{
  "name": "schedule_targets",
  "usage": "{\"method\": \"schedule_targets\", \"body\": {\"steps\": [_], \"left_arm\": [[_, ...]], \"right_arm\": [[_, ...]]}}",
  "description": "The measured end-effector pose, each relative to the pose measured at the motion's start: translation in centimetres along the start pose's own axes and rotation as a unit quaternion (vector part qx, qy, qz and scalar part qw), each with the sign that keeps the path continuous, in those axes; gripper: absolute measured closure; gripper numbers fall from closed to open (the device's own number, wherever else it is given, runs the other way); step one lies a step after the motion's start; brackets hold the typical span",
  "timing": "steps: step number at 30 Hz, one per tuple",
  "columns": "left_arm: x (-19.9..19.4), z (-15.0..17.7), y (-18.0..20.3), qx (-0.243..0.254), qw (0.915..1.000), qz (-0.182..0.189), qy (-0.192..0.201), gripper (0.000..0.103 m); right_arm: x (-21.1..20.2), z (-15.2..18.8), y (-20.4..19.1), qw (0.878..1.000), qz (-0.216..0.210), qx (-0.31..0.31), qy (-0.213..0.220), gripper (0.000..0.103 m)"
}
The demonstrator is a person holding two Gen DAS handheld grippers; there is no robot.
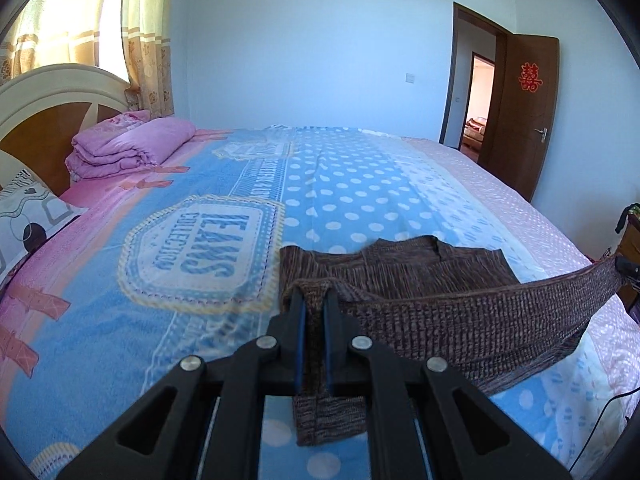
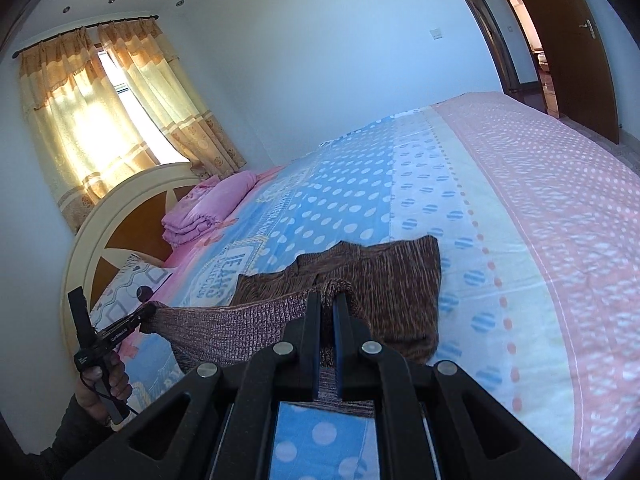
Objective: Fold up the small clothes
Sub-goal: 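Lift the hem with both grippers and fold it over toward the collar, then open both grippers to release the folded sweater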
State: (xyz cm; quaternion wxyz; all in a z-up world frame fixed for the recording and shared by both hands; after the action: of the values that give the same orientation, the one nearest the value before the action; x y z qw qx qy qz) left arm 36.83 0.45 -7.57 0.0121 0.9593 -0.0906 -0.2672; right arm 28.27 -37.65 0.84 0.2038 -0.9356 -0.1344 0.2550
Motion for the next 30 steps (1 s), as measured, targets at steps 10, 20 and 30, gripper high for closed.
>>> {"method": "schedule_targets", "body": {"steps": [10, 20, 30], "left_arm": [[7.6, -1.3, -0.2, 0.033, 0.9989, -0.017, -0.03, 0.095], [17.4, 3.3, -1.1, 0.087, 0.989, -0.078, -0.091, 0.087], [11.5, 5.1, -1.4, 0.2, 0.9758, -0.081, -0.035, 0.012]], "right_arm": [[8.7, -1.1, 3.9, 0.998, 0.04, 0.012, -0.048, 0.099], [20.1, 2.1, 9.7, 0.985, 0.122, -0.023, -0.12, 0.098], [18.9, 5.2, 8.3, 0.941, 0.205, -0.229, -0.141, 0.028]]}}
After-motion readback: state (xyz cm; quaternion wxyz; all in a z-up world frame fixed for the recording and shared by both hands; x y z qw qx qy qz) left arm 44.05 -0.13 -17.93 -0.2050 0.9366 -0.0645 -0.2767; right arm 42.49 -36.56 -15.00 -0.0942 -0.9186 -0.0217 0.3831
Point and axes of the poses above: each gripper's, at about its wrist camera, not at the fingertips, and x roughly the way its jaws point, y to its right, z to its underside, the point moved 10 cm from there along x, roughly the way its jaws point, and after that the axes turned 4 degrees about y, right-handed, at the moved point
